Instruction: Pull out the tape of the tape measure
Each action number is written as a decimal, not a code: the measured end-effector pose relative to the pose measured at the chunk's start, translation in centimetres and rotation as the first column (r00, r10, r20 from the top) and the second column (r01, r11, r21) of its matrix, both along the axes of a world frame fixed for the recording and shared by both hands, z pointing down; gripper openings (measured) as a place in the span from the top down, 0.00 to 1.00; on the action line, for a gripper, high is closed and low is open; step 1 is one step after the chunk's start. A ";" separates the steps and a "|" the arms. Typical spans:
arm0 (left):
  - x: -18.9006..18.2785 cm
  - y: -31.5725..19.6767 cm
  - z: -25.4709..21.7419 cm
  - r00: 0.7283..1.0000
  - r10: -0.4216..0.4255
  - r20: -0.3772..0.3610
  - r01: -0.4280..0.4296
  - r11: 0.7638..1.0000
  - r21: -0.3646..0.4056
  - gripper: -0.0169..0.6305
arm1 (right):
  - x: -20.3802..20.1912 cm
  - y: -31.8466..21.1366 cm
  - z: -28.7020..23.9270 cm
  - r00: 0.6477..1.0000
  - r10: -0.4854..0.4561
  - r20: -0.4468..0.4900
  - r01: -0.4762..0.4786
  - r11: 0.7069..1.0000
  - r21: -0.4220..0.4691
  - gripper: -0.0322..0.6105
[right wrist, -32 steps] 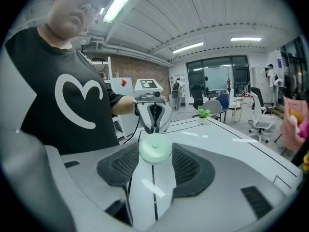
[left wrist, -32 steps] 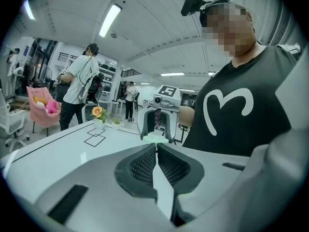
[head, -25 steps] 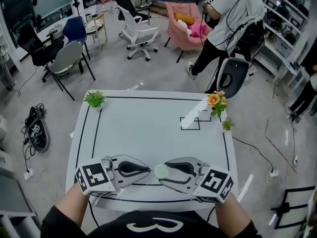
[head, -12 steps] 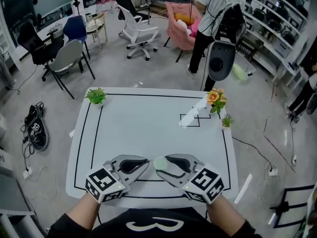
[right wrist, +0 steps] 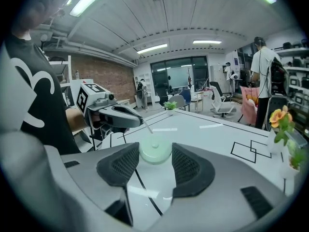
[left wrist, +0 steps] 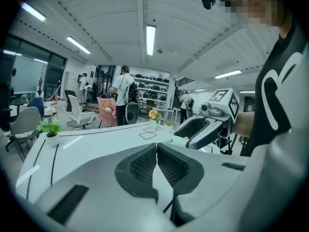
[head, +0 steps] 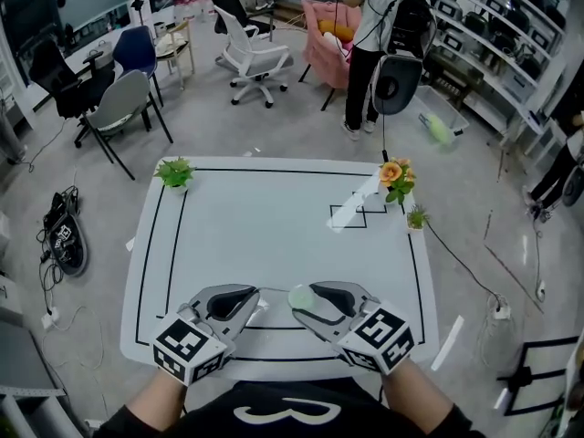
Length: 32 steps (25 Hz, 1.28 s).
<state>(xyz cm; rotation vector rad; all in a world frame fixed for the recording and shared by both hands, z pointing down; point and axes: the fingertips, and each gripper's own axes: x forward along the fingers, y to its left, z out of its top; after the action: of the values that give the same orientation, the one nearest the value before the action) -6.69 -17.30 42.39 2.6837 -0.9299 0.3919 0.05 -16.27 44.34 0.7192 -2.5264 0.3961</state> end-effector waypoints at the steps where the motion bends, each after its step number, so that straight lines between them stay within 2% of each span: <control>1: -0.4 -0.1 0.0 1.000 -0.014 -0.002 0.014 1.000 -0.006 0.95 | 0.2 -0.1 0.0 1.000 0.009 0.000 -0.009 1.000 0.001 0.61; 6: -1.6 -0.3 0.8 0.998 -0.065 0.004 0.065 0.997 -0.030 0.95 | 0.7 -0.2 0.2 1.000 0.029 0.007 -0.029 1.000 -0.001 0.61; 18: -3.1 -0.4 1.1 0.992 -0.129 0.013 0.129 0.990 -0.057 0.95 | 1.9 0.1 0.6 0.998 0.063 -0.007 -0.063 0.998 -0.007 0.61; 32: -5.3 -1.8 0.9 0.979 -0.199 0.039 0.200 0.979 -0.028 0.95 | 4.9 -1.3 0.6 0.990 0.137 -0.014 -0.137 0.991 0.006 0.61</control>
<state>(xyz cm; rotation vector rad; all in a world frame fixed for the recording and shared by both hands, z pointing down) -11.96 -19.12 43.27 2.5321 -1.1805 0.4083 4.99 -17.53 44.99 0.8973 -2.4732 0.4301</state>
